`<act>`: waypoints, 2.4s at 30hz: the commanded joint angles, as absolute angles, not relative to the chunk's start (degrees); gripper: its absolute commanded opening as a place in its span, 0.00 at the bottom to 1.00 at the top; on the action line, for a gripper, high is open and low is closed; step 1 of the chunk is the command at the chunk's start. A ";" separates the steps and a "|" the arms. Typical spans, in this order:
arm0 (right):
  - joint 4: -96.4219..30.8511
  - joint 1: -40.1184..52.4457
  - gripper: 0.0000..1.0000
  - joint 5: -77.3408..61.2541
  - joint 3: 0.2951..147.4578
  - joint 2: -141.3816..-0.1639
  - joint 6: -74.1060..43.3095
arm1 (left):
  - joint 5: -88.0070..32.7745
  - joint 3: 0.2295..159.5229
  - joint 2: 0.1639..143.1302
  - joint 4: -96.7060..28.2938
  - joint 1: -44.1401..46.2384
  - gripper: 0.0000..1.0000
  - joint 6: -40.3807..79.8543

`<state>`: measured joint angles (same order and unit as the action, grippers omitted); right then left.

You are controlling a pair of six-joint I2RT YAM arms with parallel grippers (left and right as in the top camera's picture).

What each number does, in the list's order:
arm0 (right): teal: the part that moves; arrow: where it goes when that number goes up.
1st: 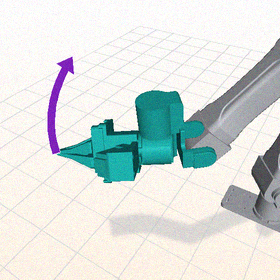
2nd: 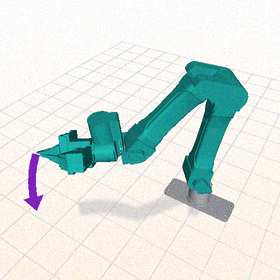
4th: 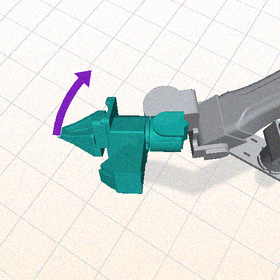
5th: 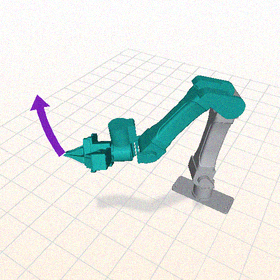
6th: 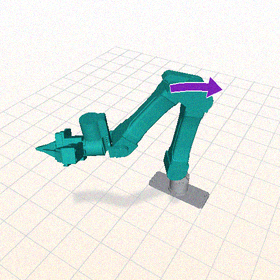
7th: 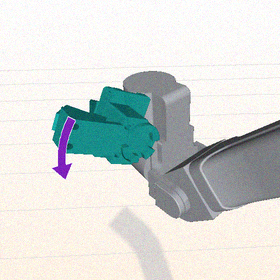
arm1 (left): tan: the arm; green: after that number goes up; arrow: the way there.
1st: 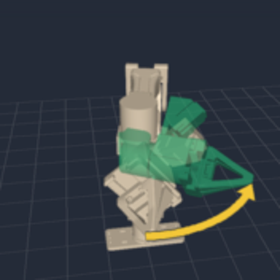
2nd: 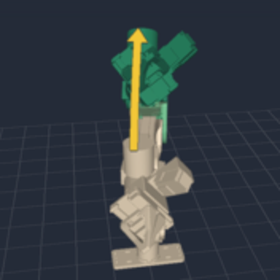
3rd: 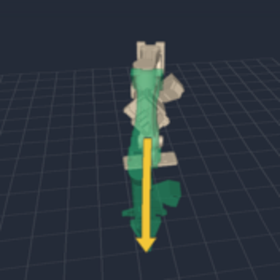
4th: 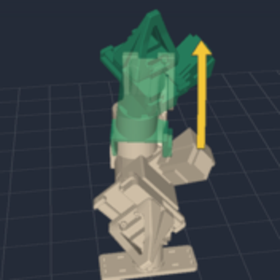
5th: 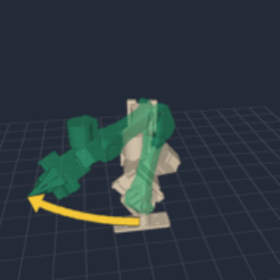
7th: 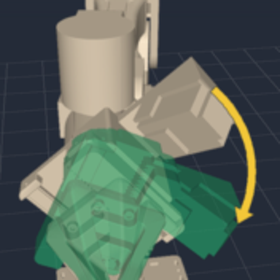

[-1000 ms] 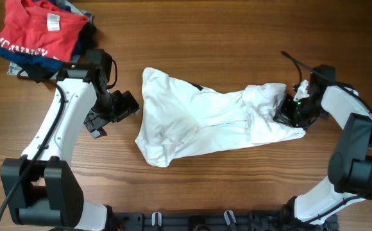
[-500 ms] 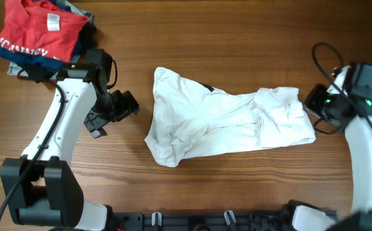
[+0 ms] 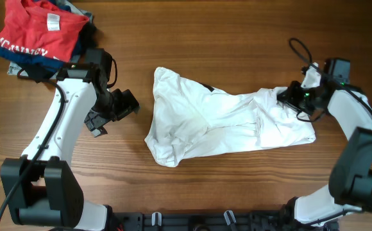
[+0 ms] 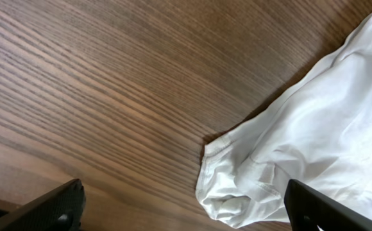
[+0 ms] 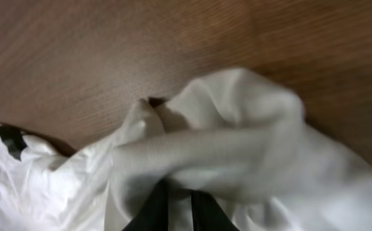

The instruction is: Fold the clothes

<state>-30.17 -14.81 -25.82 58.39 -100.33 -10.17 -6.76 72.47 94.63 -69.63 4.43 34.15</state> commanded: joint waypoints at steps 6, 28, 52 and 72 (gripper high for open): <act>-24.53 -13.78 0.23 -16.69 59.75 -103.00 -19.51 | -7.20 72.16 94.61 -70.54 4.38 1.00 33.43; -29.52 -9.91 0.06 -31.27 54.72 -102.69 -10.15 | -7.22 72.16 94.61 -70.52 4.38 1.00 33.45; -35.83 -9.91 0.04 -22.94 45.74 -91.72 -12.23 | -7.22 72.16 94.61 -69.91 4.38 1.00 33.45; -42.00 -28.03 0.97 -15.16 56.51 -79.70 -9.32 | -7.20 72.16 94.61 -70.04 4.38 1.00 33.43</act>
<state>-41.60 -24.58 -18.52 58.00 -74.17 -12.84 -6.74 72.47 94.63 -70.28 4.43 34.15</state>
